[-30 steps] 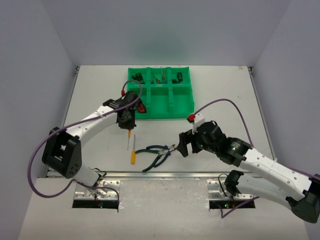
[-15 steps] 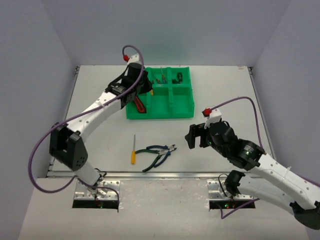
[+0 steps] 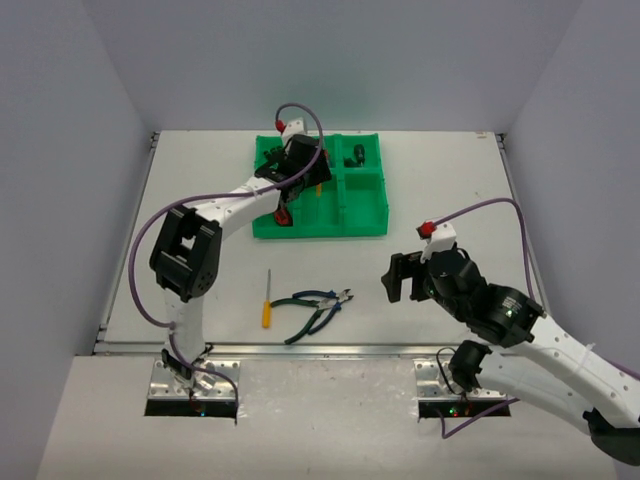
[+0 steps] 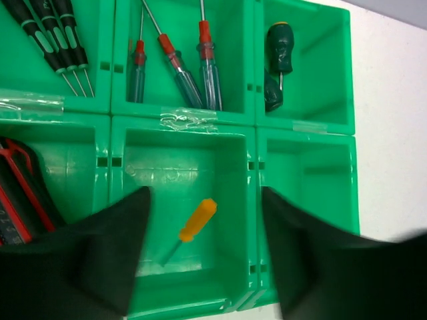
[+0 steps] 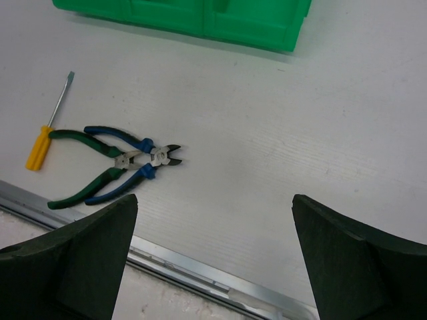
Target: Sort the tools into containers
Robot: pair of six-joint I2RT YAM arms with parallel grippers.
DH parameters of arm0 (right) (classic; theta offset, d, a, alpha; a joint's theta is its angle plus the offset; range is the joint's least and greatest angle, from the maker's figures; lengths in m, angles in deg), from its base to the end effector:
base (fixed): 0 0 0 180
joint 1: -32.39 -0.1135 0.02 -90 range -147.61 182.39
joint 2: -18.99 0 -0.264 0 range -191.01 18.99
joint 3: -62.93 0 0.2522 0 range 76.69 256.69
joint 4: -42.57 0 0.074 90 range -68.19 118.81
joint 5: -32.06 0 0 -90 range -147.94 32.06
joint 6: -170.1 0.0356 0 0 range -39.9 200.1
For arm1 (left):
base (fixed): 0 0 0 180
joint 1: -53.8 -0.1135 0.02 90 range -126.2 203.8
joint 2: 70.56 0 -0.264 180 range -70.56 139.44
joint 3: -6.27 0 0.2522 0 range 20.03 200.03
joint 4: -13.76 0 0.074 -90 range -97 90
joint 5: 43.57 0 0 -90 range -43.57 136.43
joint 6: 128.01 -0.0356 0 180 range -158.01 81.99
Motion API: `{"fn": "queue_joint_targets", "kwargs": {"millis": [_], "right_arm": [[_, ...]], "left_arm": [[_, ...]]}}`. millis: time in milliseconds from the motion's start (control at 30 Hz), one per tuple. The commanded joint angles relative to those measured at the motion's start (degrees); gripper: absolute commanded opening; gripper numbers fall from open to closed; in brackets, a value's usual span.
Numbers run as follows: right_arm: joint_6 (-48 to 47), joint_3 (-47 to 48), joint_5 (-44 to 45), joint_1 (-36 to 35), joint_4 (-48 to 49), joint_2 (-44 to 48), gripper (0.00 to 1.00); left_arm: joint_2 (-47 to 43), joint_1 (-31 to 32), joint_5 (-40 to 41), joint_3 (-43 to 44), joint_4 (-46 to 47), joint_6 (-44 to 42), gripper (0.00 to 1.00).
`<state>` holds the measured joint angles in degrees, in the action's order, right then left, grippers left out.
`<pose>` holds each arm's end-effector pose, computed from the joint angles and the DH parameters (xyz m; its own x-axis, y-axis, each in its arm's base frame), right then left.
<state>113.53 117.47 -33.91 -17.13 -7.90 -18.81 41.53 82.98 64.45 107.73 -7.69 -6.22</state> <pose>0.1029 0.0982 0.2888 -0.5624 0.1161 -0.8186 -0.1977 0.9425 0.2695 0.4057 -0.2139 0.2543 -0.5178 -0.2846 -0.8068 -0.0447 0.9507 -0.3067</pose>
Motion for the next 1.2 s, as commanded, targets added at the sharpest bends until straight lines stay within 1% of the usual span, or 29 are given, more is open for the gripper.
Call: {"fn": "queue_joint_targets", "kwargs": {"millis": [0,33,100,133,167,267,333,400,467,500,567,633,733,800,833,933,967,1067,1133,1167], "right_arm": [[0.9,2.7,1.4,0.1,-0.1,-1.0,0.99],[0.8,2.9,1.2,0.1,-0.1,-1.5,0.99],[0.7,3.2,1.0,0.1,0.1,-3.0,0.99],[0.4,3.3,0.5,0.2,0.3,-3.5,0.99],[0.2,3.4,0.3,0.2,0.4,-3.9,0.99],[-0.4,3.2,0.1,0.1,1.3,-4.2,0.99],[-0.8,2.7,-0.3,0.1,2.3,-4.4,0.99],[-1.3,2.4,-1.0,0.1,3.3,-5.1,0.99],[-2.0,2.4,-2.4,0.1,3.8,-6.2,0.99],[-2.2,2.5,-2.9,0.1,4.0,-6.7,0.99],[-2.9,2.4,-3.6,0.1,4.9,-8.2,0.99],[-3.3,2.2,-4.1,0.1,5.6,-9.3,0.99],[-3.2,1.7,-5.0,0.1,6.8,-9.7,0.99],[-3.2,1.3,-5.7,0.1,7.6,-9.7,0.99],[-3.3,1.2,-5.8,0.1,7.7,-9.8,0.99],[-3.5,0.8,-6.2,0.1,7.7,-10.4,0.99],[-3.7,0.7,-6.3,0.1,7.7,-10.4,0.99],[-4.2,0.7,-6.7,0.1,7.9,-10.4,0.99],[-4.6,0.8,-7.0,0.1,7.9,-10.1,0.99],[-4.7,0.8,-7.0,0.1,7.9,-10.1,0.99]], "left_arm": [[-4.1,2.5,0.6,0.3,4.8,-0.1,0.84],[-5.3,3.1,1.1,0.1,4.6,-0.6,0.91],[-7.9,4.1,2.2,-0.3,4.2,-1.6,1.00],[-9.2,4.1,2.5,-0.3,3.1,-1.7,1.00],[-12.5,4.2,2.8,-0.4,1.0,-1.8,1.00],[-19.4,4.4,3.7,-3.1,-5.8,-1.6,1.00],[-24.8,4.4,5.3,-8.1,-14.5,1.2,1.00],[-29.9,4.5,6.3,-15.6,-21.4,5.2,1.00],[-35.0,4.3,5.9,-24.7,-24.4,7.5,1.00],[-36.4,4.3,5.1,-27.6,-25.6,7.8,1.00],[-38.4,4.4,-0.4,-31.1,-27.2,4.5,1.00],[-40.2,4.4,-1.1,-34.3,-29.7,4.6,1.00],[-42.4,4.4,-2.1,-38.2,-29.7,4.4,1.00],[-41.9,4.4,-3.5,-39.9,-29.3,3.9,0.98],[-41.0,4.4,-3.7,-40.6,-28.8,3.6,0.94],[-35.9,4.4,-3.9,-41.5,-28.3,3.2,0.77],[-34.2,4.4,-4.0,-41.1,-28.0,3.1,0.74],[-28.6,4.3,-4.6,-40.9,-25.5,3.1,0.72],[-24.9,4.3,-4.9,-40.4,-24.5,2.8,0.64],[-24.5,4.3,-4.7,-40.3,-24.4,2.8,0.62]]}}
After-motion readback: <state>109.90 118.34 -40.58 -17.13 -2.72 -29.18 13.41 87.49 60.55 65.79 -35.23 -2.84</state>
